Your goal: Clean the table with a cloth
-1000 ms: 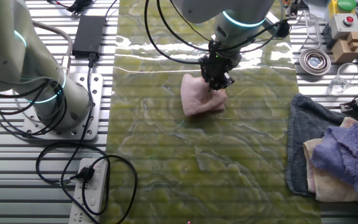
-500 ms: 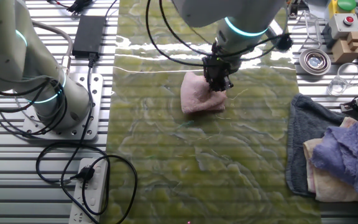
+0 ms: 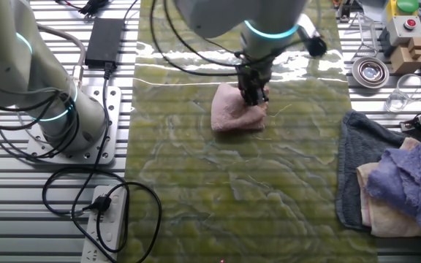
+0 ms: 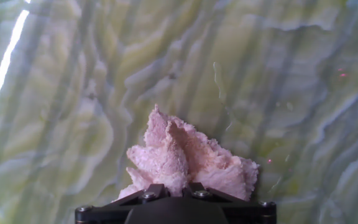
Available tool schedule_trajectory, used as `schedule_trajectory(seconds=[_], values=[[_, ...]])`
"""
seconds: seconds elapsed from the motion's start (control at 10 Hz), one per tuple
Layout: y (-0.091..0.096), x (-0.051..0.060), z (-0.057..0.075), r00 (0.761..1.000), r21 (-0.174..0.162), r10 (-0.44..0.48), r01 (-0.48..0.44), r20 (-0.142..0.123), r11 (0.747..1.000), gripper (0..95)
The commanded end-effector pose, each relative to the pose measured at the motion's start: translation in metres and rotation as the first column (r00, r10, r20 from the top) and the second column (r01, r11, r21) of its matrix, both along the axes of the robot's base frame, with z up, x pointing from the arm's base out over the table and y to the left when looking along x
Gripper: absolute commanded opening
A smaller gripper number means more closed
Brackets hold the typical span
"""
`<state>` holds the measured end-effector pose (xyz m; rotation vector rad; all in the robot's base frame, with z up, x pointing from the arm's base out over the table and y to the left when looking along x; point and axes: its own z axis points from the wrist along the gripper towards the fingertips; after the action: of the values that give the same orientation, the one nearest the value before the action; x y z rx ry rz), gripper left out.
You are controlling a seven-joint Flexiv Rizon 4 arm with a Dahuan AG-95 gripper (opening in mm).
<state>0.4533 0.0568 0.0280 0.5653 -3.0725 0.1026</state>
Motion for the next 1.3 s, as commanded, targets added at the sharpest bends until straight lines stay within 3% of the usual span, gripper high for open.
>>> schedule_trajectory(seconds=[0.1, 0.8, 1.3], values=[[-0.0024, 0.0016, -0.0005, 0.981, -0.117, 0.19, -0.183, 0.045, 0.976, 0.0], [-0.0024, 0.0016, -0.0005, 0.961, -0.103, 0.272, -0.267, 0.042, 0.958, 0.0], [-0.0024, 0.0016, -0.0005, 0.953, -0.11, 0.298, -0.291, 0.057, 0.95, 0.0]])
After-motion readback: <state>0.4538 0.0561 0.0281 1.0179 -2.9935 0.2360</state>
